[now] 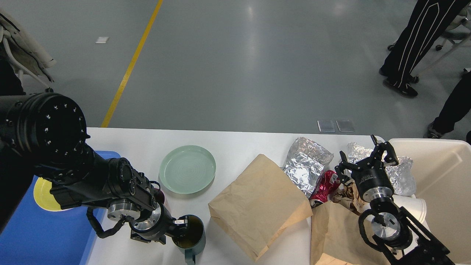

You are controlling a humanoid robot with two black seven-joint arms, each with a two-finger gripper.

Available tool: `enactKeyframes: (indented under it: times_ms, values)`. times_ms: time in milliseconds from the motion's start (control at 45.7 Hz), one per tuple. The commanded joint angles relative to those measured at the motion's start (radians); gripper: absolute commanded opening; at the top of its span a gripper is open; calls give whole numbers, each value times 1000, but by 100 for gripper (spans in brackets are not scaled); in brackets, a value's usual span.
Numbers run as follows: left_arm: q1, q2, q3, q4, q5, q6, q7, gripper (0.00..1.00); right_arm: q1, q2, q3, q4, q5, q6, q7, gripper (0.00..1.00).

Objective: Tidy desktop
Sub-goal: 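Lower the left gripper onto the dark green mug and grasp it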

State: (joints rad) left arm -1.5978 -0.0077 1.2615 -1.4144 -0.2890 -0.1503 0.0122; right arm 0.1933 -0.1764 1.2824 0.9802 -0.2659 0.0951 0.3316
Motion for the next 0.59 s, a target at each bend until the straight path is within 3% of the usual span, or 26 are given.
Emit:
enactKeyframes:
  times_ms: [0, 66, 263, 394, 569]
  values:
    - [19, -5, -2, 17, -1, 9, 2, 24, 0, 0, 0, 0, 1, 0, 1, 100]
    - [24, -12, -2, 18, 1, 12, 2, 18, 0, 0, 0, 0, 0, 0, 1, 100]
    - [24, -14, 1, 23, 2, 14, 8, 14, 0, 0, 0, 0, 1, 0, 0, 100]
    - [26, -14, 1, 23, 10, 17, 58, 0, 0, 0, 0, 0, 1, 0, 1, 100]
    - [24, -15, -2, 23, 14, 12, 101, 0, 0, 0, 0, 0, 1, 0, 0, 100]
